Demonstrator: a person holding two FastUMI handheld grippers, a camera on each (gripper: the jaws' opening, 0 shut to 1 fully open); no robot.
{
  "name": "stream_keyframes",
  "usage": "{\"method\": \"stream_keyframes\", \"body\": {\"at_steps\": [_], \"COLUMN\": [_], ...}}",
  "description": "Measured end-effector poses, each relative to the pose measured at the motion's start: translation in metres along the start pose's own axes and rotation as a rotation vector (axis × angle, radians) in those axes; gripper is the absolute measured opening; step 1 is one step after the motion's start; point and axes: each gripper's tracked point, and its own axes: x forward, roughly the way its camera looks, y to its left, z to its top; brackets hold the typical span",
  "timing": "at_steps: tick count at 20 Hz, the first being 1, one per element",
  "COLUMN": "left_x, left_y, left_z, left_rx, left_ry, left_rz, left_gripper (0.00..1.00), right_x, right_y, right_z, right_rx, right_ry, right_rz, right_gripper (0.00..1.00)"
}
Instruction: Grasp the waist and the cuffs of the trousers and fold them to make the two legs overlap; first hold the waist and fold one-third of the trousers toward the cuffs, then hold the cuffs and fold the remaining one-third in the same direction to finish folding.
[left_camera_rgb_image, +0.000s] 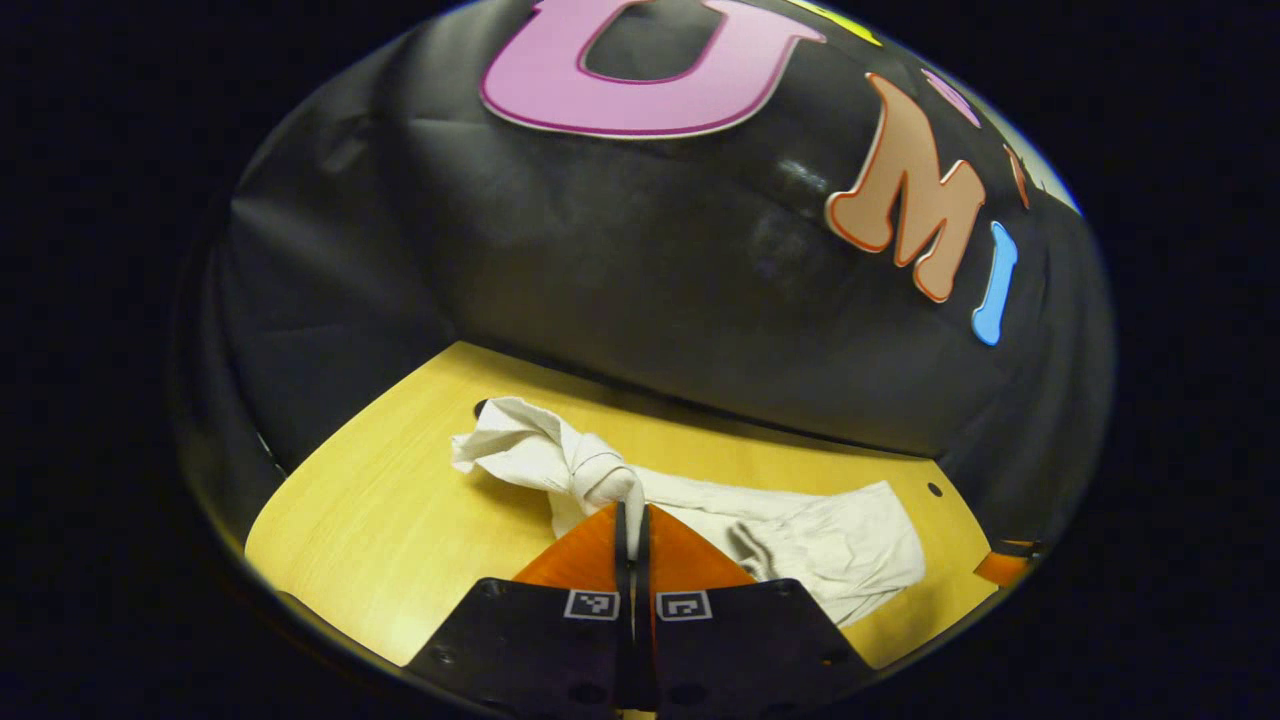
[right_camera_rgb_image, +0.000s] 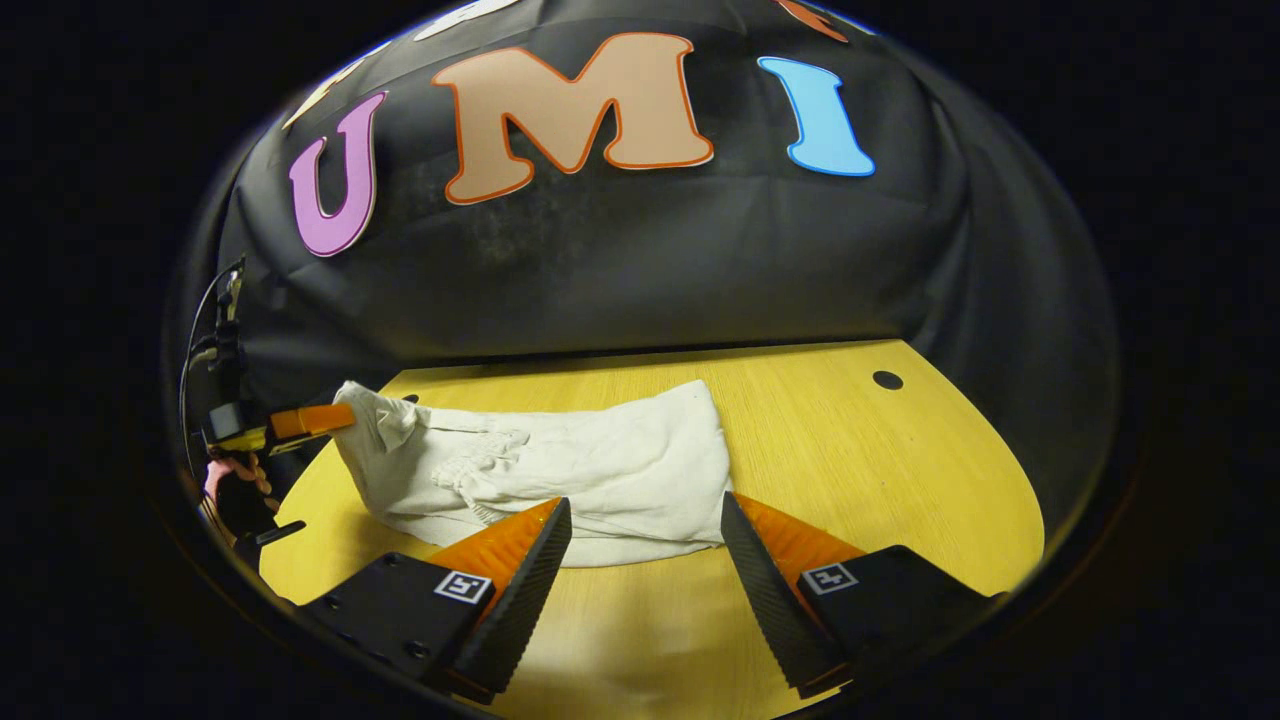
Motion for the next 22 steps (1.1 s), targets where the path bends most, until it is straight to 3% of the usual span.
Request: {"method": "stream_keyframes", "body": {"at_steps": [7,12,16,18,20,22], "left_x": [0.000,0.002,-0.004,-0.006,-0.010,-0.018], "left_y": [-0.152,-0.228,-0.258,-0.271,-0.283,-0.290], "left_z": [0.015,-0.034,-0.093,-0.120,-0.139,-0.149], "left_rx": [0.192,0.304,0.410,0.448,0.454,0.446], "left_ry": [-0.042,0.007,0.089,0.133,0.159,0.168], "left_rz": [-0.179,-0.276,-0.333,-0.366,-0.398,-0.402], "left_gripper": [0.00,0.00,0.02,0.12,0.29,0.73], "right_x": [-0.005,-0.009,-0.013,-0.015,-0.018,-0.023], "right_y": [-0.052,-0.082,-0.099,-0.104,-0.106,-0.106], "right_z": [-0.011,-0.015,-0.016,-0.017,-0.017,-0.016], "right_rx": [-0.017,-0.001,0.009,0.015,0.016,0.011], "right_ry": [0.032,0.045,0.042,0.040,0.038,0.030], "right_rz": [0.003,-0.002,-0.009,-0.010,-0.012,-0.012], "right_gripper": [0.96,0.97,0.92,0.97,0.96,0.97]}}
